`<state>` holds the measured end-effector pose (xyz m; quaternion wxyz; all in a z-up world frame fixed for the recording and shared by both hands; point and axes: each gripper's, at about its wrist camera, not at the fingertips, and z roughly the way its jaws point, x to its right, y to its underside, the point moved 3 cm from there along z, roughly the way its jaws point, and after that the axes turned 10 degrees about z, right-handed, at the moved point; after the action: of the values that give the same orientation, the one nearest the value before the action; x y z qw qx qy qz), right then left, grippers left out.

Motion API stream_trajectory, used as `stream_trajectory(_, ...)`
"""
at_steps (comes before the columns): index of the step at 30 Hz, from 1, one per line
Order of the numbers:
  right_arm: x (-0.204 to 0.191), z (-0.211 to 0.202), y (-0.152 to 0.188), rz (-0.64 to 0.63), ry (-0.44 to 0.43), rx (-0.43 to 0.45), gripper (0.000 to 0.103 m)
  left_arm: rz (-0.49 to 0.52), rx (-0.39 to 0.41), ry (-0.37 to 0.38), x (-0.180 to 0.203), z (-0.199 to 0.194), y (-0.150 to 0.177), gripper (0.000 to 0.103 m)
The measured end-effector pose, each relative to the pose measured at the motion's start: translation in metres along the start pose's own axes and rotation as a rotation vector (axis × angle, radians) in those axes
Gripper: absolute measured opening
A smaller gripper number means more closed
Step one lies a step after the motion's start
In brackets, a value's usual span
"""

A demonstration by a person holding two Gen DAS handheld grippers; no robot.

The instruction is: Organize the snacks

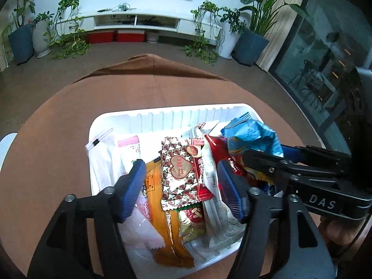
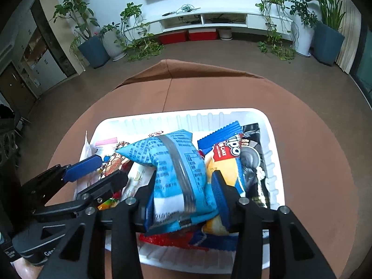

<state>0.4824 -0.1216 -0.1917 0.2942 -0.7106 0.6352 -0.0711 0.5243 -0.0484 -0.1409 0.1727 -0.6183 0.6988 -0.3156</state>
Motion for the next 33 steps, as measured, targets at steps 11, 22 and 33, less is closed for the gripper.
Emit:
stream_trajectory(11, 0.004, -0.054, 0.011, 0.039, -0.06, 0.095, 0.059, 0.0, 0.095, -0.029, 0.016, -0.054, -0.001, 0.095)
stream_trajectory(22, 0.003, -0.198, 0.067, 0.064, -0.229, 0.597, 0.103, 0.1, 0.302, -0.144, 0.065, -0.186, 0.032, 0.103)
stream_trajectory(33, 0.007, -0.33, 0.136, 0.129, -0.301, 0.991, 0.103, 0.022, 0.413, -0.203, 0.108, -0.315, 0.106, 0.103)
